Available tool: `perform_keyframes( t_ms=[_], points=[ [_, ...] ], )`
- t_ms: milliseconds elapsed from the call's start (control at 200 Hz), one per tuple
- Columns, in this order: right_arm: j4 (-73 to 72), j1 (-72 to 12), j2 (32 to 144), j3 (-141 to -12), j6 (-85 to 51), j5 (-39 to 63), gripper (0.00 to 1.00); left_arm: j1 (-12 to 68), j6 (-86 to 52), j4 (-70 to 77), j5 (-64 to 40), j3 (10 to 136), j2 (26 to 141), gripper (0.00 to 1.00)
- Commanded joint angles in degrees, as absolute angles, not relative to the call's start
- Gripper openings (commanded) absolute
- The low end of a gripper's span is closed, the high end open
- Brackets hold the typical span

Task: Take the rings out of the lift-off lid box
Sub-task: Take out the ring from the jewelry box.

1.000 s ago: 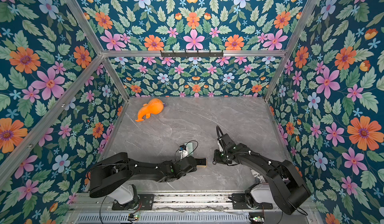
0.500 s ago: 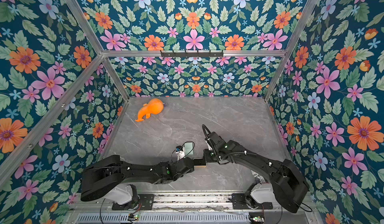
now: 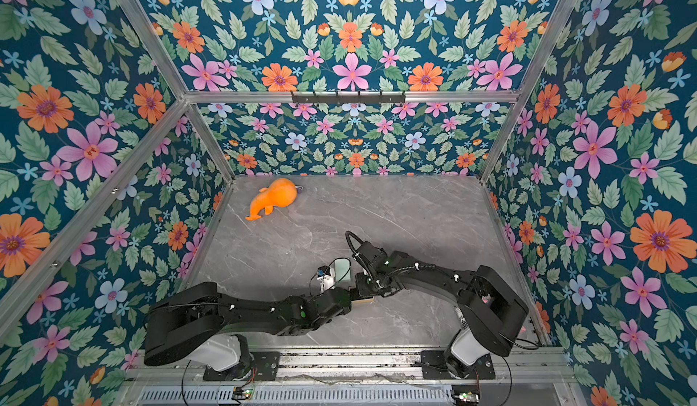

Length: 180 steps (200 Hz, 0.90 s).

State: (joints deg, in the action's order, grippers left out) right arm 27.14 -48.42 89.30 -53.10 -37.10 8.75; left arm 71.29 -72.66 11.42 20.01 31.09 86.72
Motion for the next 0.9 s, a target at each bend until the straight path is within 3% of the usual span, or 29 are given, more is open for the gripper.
perform_keyframes(
  t_ms=[0, 895],
  points=[
    [27.2, -48.6, 90.4, -53.6, -37.8, 7.4, 0.31, 71.3, -71.9, 12.4, 20.5, 31.1, 86.9, 0.37],
    [26.6, -49.3, 94.5, -54.5, -38.1, 7.5, 0.19, 71.4, -72.2, 13.6, 19.0, 31.7, 91.0, 0.36]
  ],
)
